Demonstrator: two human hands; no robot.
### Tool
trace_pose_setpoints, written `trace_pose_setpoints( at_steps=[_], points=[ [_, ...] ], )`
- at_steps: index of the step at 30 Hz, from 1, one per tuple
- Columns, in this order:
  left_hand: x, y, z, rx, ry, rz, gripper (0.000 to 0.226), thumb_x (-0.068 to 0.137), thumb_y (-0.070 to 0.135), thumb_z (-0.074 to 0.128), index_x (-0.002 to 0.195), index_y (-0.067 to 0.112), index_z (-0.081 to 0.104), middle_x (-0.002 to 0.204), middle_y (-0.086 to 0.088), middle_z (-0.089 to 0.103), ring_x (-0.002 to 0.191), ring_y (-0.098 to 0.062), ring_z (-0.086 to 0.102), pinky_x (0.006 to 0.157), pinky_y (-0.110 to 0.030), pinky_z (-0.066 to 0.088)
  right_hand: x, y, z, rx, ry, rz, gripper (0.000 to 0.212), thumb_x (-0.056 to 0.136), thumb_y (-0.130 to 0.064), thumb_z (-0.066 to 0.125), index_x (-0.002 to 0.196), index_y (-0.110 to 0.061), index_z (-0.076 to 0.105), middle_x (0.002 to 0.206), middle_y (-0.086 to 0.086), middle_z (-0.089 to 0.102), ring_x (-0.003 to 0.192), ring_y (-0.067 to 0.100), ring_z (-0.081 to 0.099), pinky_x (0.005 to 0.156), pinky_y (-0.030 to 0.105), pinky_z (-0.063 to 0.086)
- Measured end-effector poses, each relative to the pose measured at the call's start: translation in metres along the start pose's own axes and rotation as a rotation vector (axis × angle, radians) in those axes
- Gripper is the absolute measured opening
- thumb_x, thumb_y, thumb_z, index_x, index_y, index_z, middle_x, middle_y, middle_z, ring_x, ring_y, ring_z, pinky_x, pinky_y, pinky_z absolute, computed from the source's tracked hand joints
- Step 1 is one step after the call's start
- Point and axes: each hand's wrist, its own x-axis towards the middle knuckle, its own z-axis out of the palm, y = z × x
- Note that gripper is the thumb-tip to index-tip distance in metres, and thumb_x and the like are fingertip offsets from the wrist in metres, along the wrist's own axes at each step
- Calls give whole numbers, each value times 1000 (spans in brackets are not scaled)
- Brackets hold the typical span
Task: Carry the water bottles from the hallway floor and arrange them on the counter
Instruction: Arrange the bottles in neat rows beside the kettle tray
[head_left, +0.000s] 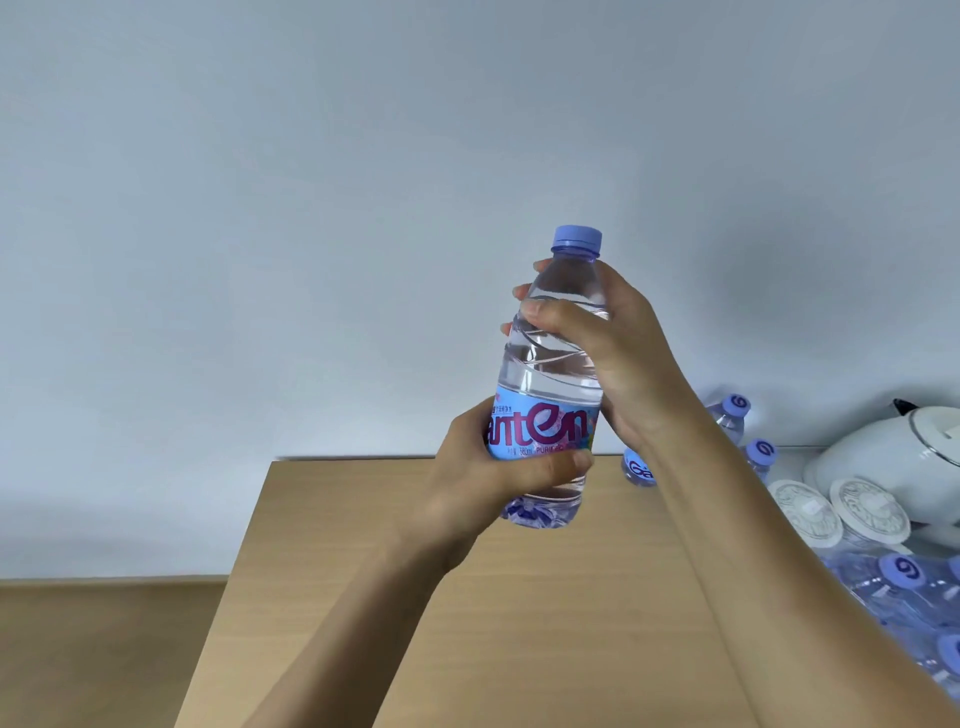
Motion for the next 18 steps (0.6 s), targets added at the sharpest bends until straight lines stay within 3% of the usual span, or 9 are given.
trace_pose_setpoints(
  at_steps=[2,5,11,15,18],
  points=[
    [-1,0,4,63,83,24,47,54,26,89,95,17,67,82,-1,72,73,-17,71,63,-26,56,-4,1,3,-113,66,-41,35,72,-27,79,102,-18,63,92,-5,71,82,16,72,67,26,56],
    [-1,-2,9,172,182,55,50,55,25,90,97,20,64,83,1,72,74,-17,71,66,-33,61,-8,4,7,-109,155,-48,40,67,-26,85,99,-21,62,93,-8,69,81,13,71,65,25,57],
    [-5,-5,5,93,52,22,50,57,23,90,100,20,65,86,0,72,77,-16,72,66,-25,56,-8,5,2,-5,114,16,36,66,-14,77,100,-14,64,85,-4,69,72,12,69,60,25,54],
    [-4,-5,2,9,-71,-19,47,60,18,87,102,16,67,87,-2,72,79,-16,70,69,-25,55,-8,8,-4,70,54,53,42,59,-21,77,100,-23,69,93,0,72,81,20,71,67,31,56],
    [-4,-8,0,13,-63,-13,48,58,18,87,101,17,66,85,0,72,78,-15,70,68,-25,55,-9,11,-6,64,27,48,44,58,-26,78,101,-27,69,100,1,73,93,30,72,78,42,59]
  ],
)
